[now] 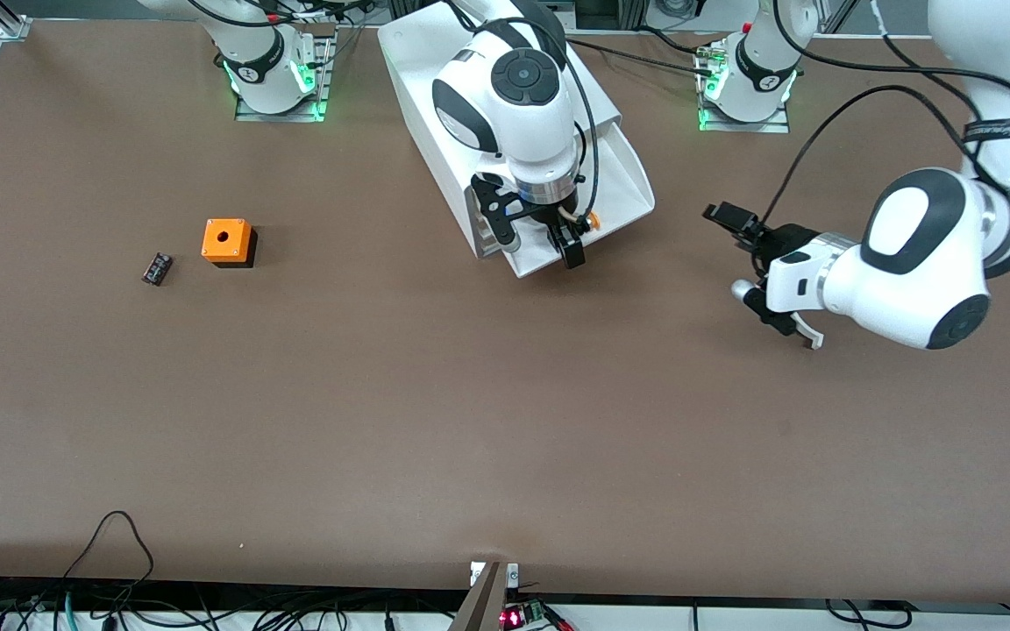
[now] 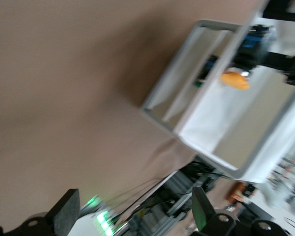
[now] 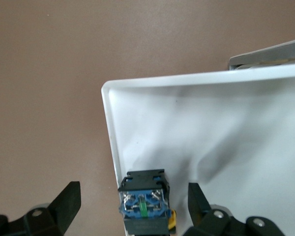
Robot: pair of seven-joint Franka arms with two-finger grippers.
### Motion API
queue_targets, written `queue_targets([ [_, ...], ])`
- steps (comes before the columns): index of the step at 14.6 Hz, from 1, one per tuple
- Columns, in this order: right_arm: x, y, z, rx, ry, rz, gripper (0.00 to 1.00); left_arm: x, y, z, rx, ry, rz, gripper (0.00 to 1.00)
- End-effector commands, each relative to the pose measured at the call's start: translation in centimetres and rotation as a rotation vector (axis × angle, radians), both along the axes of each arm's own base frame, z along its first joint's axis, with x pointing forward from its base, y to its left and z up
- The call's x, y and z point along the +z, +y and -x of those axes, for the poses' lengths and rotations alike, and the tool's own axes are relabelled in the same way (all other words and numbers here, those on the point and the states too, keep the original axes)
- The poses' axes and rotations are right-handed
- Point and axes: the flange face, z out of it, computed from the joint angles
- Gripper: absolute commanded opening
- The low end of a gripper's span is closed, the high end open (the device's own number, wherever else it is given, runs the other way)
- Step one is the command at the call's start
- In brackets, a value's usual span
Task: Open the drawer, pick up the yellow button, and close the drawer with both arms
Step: 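Reach into the open drawer and grasp the green button with the right gripper, then lift the button out with the right gripper while the left gripper moves to the drawer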
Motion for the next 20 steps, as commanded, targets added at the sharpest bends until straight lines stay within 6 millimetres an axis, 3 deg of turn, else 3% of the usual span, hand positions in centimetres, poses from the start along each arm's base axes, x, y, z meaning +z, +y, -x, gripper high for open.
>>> queue_targets([
  [1,0.4,0.8,0.4,0.001,-0.032,0.018,0.38,4.4,0.1,-1.3,0.005,-0.072,-0.178,1.00],
  [2,0.5,1.1,0.8,0.008,-0.034,0.021,0.21,5.1,0.0,-1.5,-0.005,-0.098,-0.228,1.00],
  [4,0.7,1.5,1.6,0.024,-0.036,0.025,0.00,6.0,0.6,-1.8,-0.010,-0.155,-0.357,1.00],
  [7,2.8,1.1,2.0,0.032,-0.031,0.028,0.00,8.4,0.2,-2.8,0.016,-0.230,-0.390,1.00],
  [10,6.8,-0.2,1.5,0.063,-0.048,0.021,0.00,8.8,0.3,-3.0,0.022,-0.241,-0.387,1.00],
  [11,6.8,-0.8,1.0,0.103,-0.051,0.035,0.00,8.8,0.2,-3.0,0.022,-0.241,-0.386,1.00],
  [14,7.5,-4.8,-3.4,0.199,-0.073,0.041,0.00,8.9,1.1,-3.1,0.030,-0.242,-0.392,1.00],
  [17,8.6,-12.3,-9.5,0.316,-0.055,0.025,0.00,9.3,2.2,-3.2,0.030,-0.250,-0.416,1.00],
  [20,8.7,-21.1,-14.8,0.502,-0.046,0.020,0.00,9.0,1.1,-3.2,0.005,-0.256,-0.425,1.00],
])
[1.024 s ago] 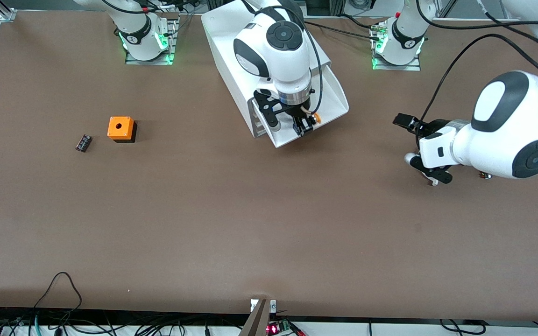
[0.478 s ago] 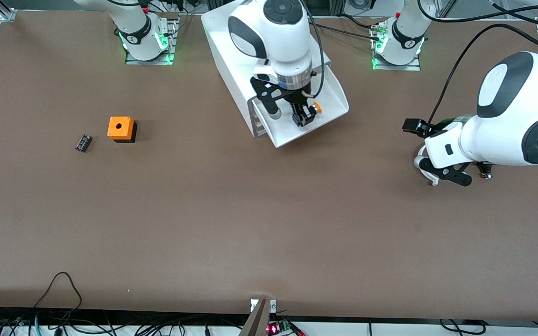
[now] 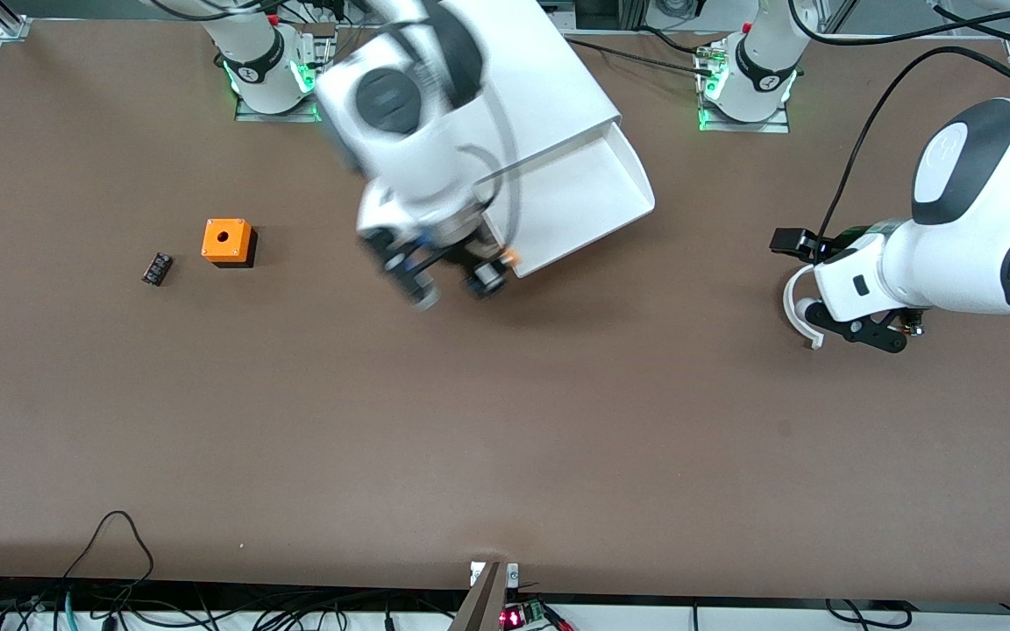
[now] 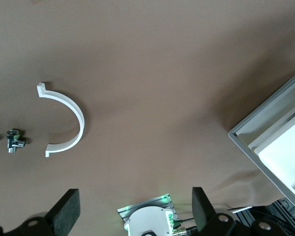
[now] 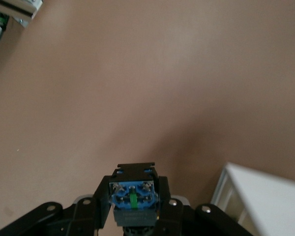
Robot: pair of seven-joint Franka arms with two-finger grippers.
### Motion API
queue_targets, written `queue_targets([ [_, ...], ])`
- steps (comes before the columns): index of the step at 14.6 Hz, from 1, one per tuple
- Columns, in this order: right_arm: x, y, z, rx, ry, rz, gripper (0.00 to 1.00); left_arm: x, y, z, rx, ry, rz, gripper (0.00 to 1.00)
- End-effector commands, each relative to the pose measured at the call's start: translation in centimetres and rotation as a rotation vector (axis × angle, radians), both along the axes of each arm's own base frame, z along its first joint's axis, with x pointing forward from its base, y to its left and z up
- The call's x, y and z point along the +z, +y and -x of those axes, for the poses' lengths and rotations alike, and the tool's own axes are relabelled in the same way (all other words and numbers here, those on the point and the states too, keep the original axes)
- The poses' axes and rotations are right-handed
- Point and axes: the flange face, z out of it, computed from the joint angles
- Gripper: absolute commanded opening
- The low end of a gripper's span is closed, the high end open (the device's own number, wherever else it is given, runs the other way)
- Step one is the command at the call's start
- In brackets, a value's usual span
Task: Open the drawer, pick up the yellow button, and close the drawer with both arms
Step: 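Lift the button out with the right gripper while the left gripper moves to the drawer, then place the button with the right gripper while the left gripper shuts the drawer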
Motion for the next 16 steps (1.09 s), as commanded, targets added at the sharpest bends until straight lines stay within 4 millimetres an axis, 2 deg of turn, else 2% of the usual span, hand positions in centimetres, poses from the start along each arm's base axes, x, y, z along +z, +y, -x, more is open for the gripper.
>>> queue_targets([
  [1,0.7,-6.7,-3.0,0.216,0.017,0.008,0.00,0.8,-0.8,-0.1,-0.032,-0.020,-0.030,1.00],
  [2,0.3,-9.0,-4.0,0.285,0.023,0.028,0.00,1.0,-0.8,-0.3,-0.029,-0.027,-0.026,1.00],
  [5,-1.8,-18.1,-7.0,0.462,0.044,0.087,0.00,0.4,-1.4,-1.3,0.022,-0.069,-0.016,1.00],
  [6,-2.5,-20.9,-7.7,0.520,0.046,0.105,0.00,0.4,-2.2,-1.6,0.083,-0.111,-0.038,1.00],
  [8,-3.5,-26.7,-9.1,0.612,0.043,0.124,0.00,-0.9,-4.4,-1.8,0.205,-0.133,-0.067,1.00],
  [11,-6.1,-34.7,-10.3,0.696,0.045,0.114,0.00,-5.2,-8.9,-0.3,0.324,-0.154,-0.063,1.00],
  [13,-9.2,-38.1,-10.1,0.733,0.019,0.121,0.00,-7.0,-11.2,0.2,0.424,-0.195,-0.067,1.00],
  [14,-10.9,-38.8,-9.7,0.748,0.009,0.126,0.00,-7.4,-13.2,1.0,0.469,-0.194,-0.080,1.00],
  [16,-13.5,-39.3,-8.7,0.759,0.000,0.127,0.00,-8.2,-15.4,2.0,0.545,-0.189,-0.111,1.00],
])
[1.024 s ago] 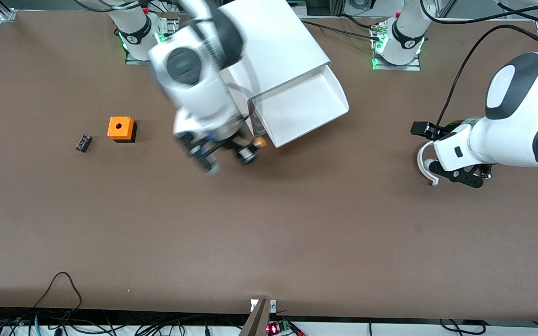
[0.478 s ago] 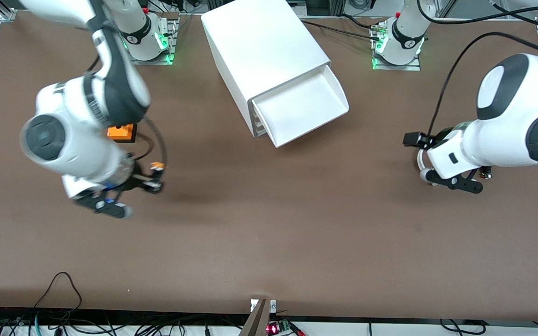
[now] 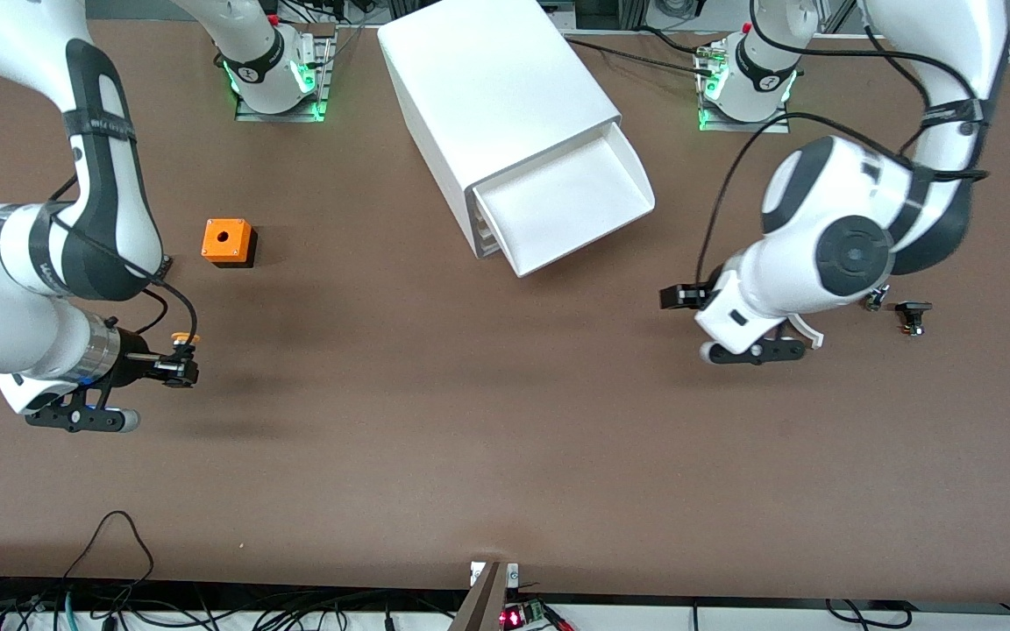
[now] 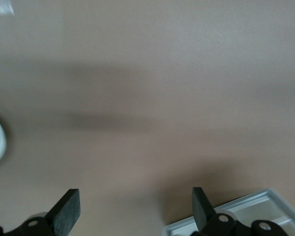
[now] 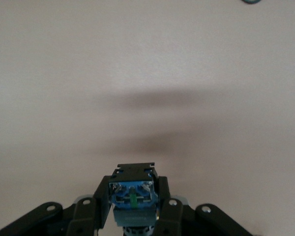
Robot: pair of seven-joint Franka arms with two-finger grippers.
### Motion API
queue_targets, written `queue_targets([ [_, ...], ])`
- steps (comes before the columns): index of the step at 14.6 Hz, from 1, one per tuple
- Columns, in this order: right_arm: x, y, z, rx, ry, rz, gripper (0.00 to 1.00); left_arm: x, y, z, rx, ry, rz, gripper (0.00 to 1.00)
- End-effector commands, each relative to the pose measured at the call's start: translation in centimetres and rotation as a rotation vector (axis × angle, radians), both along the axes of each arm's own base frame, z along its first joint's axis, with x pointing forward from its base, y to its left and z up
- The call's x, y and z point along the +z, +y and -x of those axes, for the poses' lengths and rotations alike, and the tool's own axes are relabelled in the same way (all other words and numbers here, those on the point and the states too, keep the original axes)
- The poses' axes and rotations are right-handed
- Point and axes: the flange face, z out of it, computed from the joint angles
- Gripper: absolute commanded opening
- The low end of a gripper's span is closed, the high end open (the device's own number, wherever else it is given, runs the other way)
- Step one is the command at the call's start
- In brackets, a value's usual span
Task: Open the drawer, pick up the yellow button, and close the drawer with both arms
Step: 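Place the button with the right gripper while the left gripper shuts the drawer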
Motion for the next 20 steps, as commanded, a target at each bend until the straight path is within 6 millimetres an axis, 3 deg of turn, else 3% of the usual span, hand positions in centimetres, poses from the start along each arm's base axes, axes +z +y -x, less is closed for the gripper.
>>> queue_targets([
  [1,-3.4,0.2,2.2,0.044,-0.017,-0.018,0.00,-0.4,-2.8,1.8,0.112,-0.004,-0.022,1.00],
  [3,-7.3,-1.0,3.3,0.051,-0.054,-0.003,0.00,-2.3,-5.7,4.2,0.158,-0.003,-0.045,1.00],
  [6,-12.8,-1.5,5.5,0.071,-0.118,0.024,0.00,-2.6,-8.3,6.9,0.191,-0.012,-0.072,1.00],
  [9,-15.9,-1.5,6.1,0.073,-0.129,0.037,0.00,-2.4,-10.5,9.2,0.191,-0.009,-0.092,1.00],
  [11,-16.1,-1.4,6.1,0.072,-0.127,0.037,0.01,-2.5,-11.4,10.6,0.175,-0.001,-0.097,1.00],
  [12,-16.0,-1.4,6.0,0.069,-0.127,0.037,0.14,-2.4,-12.1,11.5,0.175,0.002,-0.100,0.99],
  [13,-15.8,-1.4,5.9,0.066,-0.130,0.037,0.52,-2.3,-12.9,12.3,0.182,0.005,-0.103,0.99],
  [14,-15.6,-1.4,5.8,0.063,-0.135,0.036,0.99,-2.5,-13.5,13.1,0.185,0.012,-0.109,0.99],
  [16,-14.7,-1.3,5.6,0.061,-0.141,0.033,1.00,-2.2,-14.3,13.9,0.193,0.012,-0.112,0.99],
  [20,-8.1,-0.8,4.8,0.132,-0.180,0.018,1.00,-2.4,-15.6,16.7,0.155,0.030,-0.124,0.99],
])
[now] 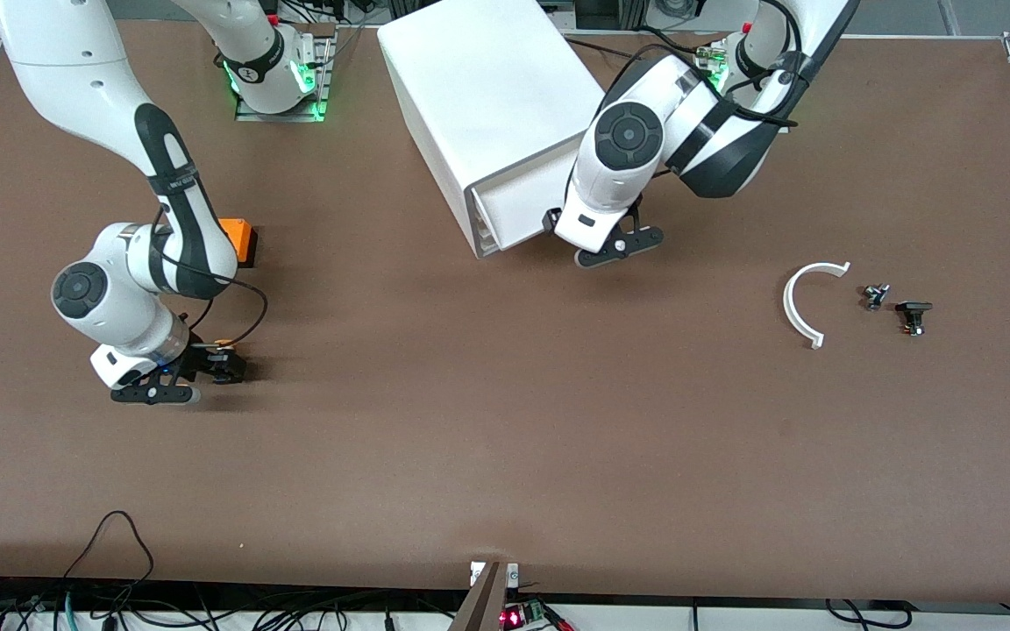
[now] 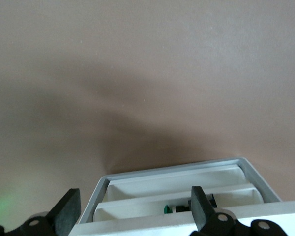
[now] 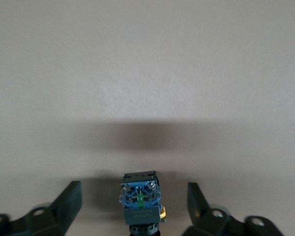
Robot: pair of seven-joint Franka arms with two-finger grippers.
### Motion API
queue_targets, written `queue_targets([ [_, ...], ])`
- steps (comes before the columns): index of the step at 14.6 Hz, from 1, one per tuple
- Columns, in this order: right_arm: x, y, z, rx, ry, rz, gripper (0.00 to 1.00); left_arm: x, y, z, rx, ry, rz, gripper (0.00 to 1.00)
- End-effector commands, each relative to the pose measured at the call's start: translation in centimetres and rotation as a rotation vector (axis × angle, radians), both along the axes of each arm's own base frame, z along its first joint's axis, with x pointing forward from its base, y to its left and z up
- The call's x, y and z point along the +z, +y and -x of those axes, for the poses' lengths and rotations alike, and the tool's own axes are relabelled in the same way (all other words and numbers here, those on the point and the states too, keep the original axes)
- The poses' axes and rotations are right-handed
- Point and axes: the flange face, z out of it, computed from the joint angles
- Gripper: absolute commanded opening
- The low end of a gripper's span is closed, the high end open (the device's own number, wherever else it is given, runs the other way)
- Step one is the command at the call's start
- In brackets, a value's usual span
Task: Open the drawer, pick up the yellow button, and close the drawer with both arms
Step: 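Place the button with the right gripper while the left gripper shuts the drawer, then retract the right gripper while the left gripper holds the drawer closed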
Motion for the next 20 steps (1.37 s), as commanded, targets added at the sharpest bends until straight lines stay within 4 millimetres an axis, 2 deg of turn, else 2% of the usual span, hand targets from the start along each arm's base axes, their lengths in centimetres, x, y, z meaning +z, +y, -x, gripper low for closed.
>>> queue_targets([
  [1,6.5,0.6,-0.1,0.070,-0.024,-0.021,1.00,0.4,-0.5,2.8,-0.010,0.013,-0.003,0.99],
  [3,10.0,0.5,0.1,0.072,-0.040,-0.033,1.00,0.5,-0.8,3.4,-0.002,0.026,0.008,0.99],
  [5,13.9,0.9,1.1,0.063,-0.016,-0.057,1.00,0.5,-1.1,3.6,0.015,0.048,0.027,0.99],
  [7,17.0,0.9,2.2,0.025,0.002,-0.078,1.00,0.6,-1.6,4.2,0.024,0.071,0.049,0.99],
  [9,19.5,0.8,3.2,-0.005,0.022,-0.083,1.00,0.7,-2.9,5.5,0.003,0.080,0.061,0.99],
  [12,23.1,1.8,4.7,-0.039,0.025,-0.104,1.00,0.4,-3.2,6.1,-0.006,0.091,0.060,0.99],
  [16,30.1,3.3,7.1,-0.029,0.072,-0.025,1.00,0.4,-3.6,6.6,-0.017,0.092,0.060,0.99],
  [18,33.1,3.1,8.6,-0.066,0.097,-0.031,1.00,0.4,-3.9,6.9,-0.025,0.095,0.059,0.99],
  [20,35.0,2.7,9.7,-0.064,0.078,-0.032,1.00,0.5,-4.1,7.2,-0.031,0.098,0.060,0.99],
])
